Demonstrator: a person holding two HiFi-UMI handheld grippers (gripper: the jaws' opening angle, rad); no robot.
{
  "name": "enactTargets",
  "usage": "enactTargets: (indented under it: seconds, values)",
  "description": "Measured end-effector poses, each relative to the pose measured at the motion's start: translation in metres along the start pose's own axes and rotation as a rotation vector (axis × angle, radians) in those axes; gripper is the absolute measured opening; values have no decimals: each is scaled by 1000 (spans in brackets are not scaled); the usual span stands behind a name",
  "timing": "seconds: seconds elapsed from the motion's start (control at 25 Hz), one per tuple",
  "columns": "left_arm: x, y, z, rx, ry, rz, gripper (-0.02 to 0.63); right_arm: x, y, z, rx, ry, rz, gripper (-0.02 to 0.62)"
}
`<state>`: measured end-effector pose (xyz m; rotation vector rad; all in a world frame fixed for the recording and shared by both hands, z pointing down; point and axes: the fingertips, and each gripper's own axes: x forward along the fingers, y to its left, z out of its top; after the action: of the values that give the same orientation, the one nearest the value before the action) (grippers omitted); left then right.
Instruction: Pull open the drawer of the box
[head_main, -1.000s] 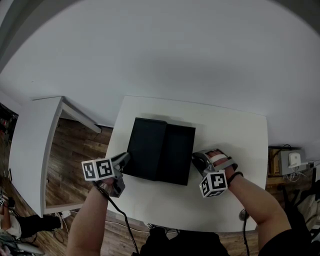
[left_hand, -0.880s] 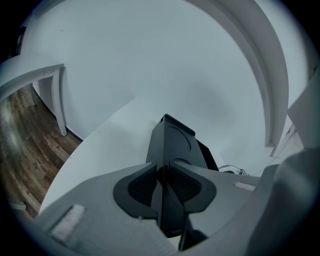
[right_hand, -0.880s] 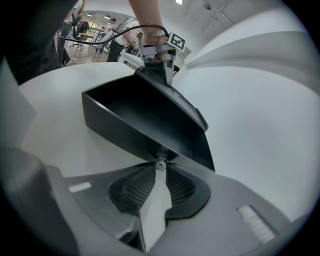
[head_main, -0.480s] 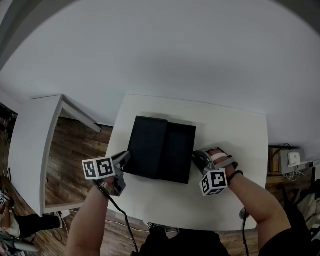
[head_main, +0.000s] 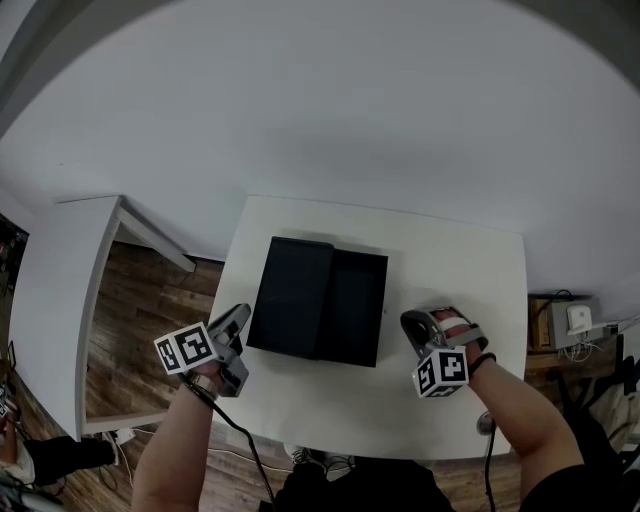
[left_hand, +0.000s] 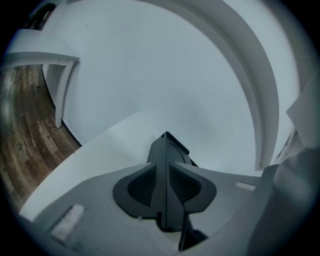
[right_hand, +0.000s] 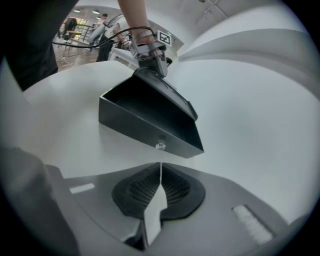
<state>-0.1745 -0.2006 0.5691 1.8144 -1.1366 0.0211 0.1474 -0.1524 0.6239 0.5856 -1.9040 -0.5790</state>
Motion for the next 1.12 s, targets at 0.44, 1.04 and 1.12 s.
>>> enactTargets:
  seconds: [0.44, 1.04, 1.12]
  values:
    - [-89, 25, -18, 20, 31, -54, 5, -87, -18, -16, 836, 62, -146, 3]
    - [-207, -9, -126, -76, 117, -282, 5, -179, 101, 136, 1504, -243, -32, 3]
    - [-219, -13, -140, -90, 118, -300, 5, -187, 119, 160, 1547, -278, 0, 3]
